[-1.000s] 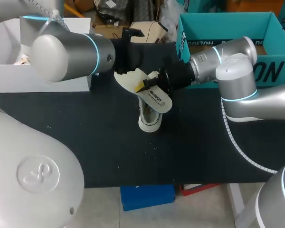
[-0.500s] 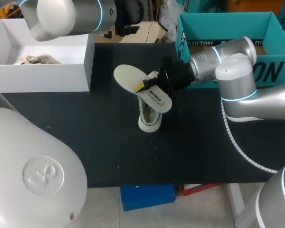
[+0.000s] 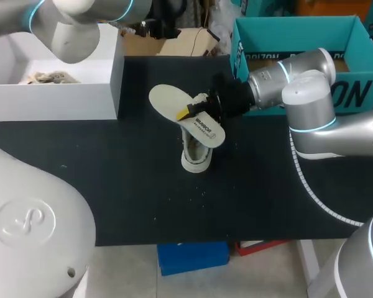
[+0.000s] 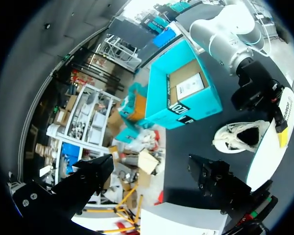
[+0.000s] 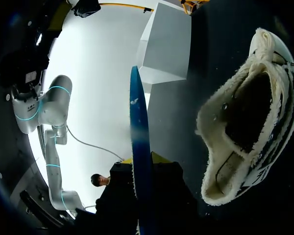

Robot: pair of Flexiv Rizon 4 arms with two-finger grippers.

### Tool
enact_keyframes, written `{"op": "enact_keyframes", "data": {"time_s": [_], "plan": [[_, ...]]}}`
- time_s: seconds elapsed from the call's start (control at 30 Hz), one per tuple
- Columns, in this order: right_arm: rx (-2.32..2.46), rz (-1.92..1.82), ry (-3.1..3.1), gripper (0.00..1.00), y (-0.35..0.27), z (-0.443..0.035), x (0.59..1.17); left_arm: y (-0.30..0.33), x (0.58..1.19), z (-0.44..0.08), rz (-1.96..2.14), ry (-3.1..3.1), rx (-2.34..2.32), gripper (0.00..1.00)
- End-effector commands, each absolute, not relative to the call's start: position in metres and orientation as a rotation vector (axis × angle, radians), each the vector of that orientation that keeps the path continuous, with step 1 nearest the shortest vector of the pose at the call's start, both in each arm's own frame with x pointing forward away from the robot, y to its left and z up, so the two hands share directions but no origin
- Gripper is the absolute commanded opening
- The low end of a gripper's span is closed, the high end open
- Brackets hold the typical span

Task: Take the shoe out of the shoebox, open the shoe tongue, remove and reinsert the insole, then place the shoe into the shoebox

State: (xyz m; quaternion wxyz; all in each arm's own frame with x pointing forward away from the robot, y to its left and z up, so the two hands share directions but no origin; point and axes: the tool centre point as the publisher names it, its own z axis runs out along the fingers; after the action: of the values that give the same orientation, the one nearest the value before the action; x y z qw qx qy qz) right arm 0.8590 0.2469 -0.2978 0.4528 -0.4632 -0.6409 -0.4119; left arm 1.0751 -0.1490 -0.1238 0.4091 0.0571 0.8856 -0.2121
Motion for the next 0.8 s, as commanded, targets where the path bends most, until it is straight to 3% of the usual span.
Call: {"op": "enact_keyframes", "data": {"time_s": [0.03,0.2,0.33,0.43,0.8], "plan": [[-1.146,-1.018,-1.583,0.00,0.248,-0.298,0.859,-0.146,1.076,-0.121,-0.547,2.901,0.388,1.00],[-1.146,-1.018,-1.583,0.00,0.248,-0.298,0.859,-0.146,1.076,-0.121,-0.547,2.901,0.388,1.00],[-1.146,-1.018,-1.583,0.00,0.248,-0.298,0.859,-0.150,1.046,-0.132,-0.815,2.879,0.982,1.00],[-1.146,-1.018,-1.583,0.00,0.248,-0.298,0.859,-0.146,1.030,-0.138,-0.859,2.879,1.181,1.00],[-1.146,-1.018,-1.583,0.00,0.248,-0.298,0.859,-0.147,0.969,-0.135,-0.654,2.839,1.636,1.00]]}}
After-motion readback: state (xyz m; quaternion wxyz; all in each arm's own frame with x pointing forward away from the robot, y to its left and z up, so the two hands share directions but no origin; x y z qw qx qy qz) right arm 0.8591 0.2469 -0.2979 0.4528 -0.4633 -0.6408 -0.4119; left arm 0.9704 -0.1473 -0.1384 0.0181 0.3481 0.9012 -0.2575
